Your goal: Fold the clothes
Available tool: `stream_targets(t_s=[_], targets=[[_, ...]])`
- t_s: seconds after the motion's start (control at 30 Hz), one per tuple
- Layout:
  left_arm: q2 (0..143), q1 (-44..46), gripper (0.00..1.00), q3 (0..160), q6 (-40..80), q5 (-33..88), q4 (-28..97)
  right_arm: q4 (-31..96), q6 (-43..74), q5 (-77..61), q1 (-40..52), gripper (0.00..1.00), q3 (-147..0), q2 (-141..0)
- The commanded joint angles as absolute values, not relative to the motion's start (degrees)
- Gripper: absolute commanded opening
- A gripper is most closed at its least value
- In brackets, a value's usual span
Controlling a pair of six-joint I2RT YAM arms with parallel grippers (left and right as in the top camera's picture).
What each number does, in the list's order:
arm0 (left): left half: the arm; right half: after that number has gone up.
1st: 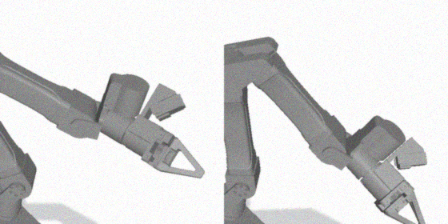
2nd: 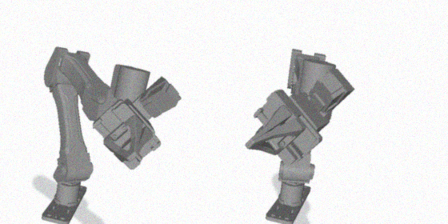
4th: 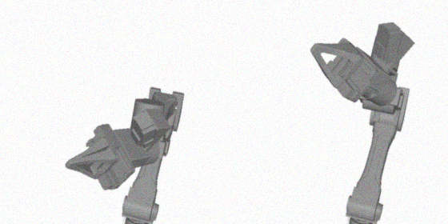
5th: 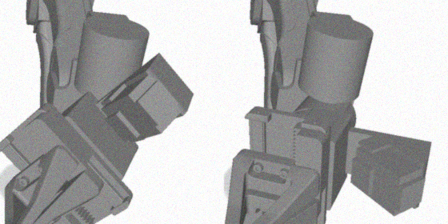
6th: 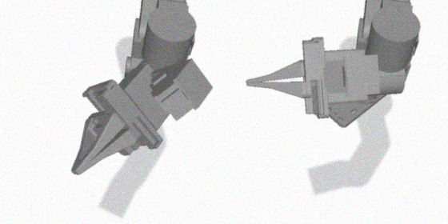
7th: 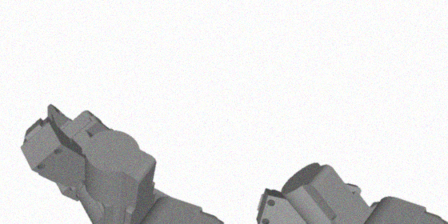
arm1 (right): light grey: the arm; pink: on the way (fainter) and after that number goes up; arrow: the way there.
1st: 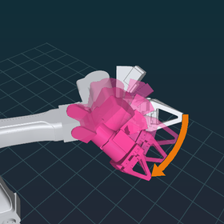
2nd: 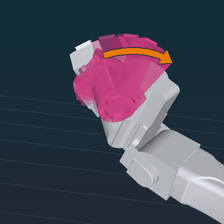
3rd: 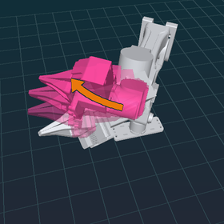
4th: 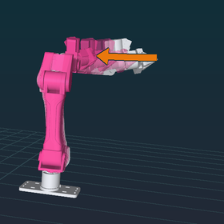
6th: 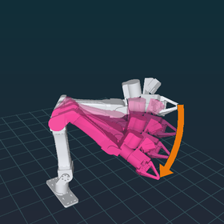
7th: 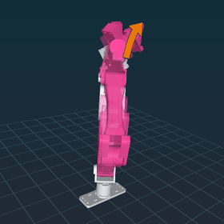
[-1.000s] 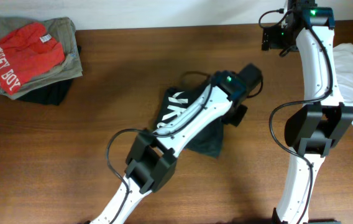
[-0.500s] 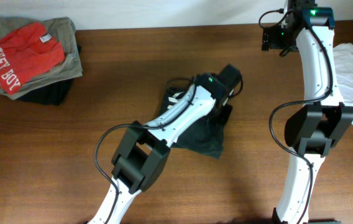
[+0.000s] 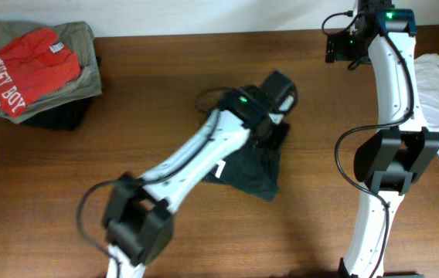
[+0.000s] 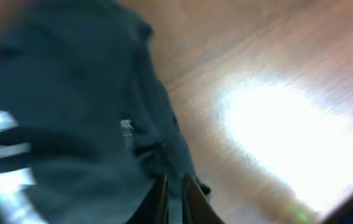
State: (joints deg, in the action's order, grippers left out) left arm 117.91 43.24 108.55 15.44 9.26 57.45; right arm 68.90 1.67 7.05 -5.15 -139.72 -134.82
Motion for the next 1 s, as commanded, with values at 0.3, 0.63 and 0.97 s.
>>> stream_targets(t_s=[0.3, 0.63, 0.97], targets=[[125.2, 32.8, 0.08, 99.9, 15.8, 13.0, 65.0, 68.9, 1.9, 7.6, -4.9, 0.99, -140.8, -133.5], [126.6, 32.8, 0.00, 100.1, 19.6, -0.5, 81.6, 68.9, 1.9, 7.6, -4.9, 0.99, -140.8, -133.5], [117.6, 32.7, 0.02, 101.4, 21.2, -1.9, 58.5, 68.9, 1.9, 7.6, -4.9, 0.99, -140.8, -133.5]])
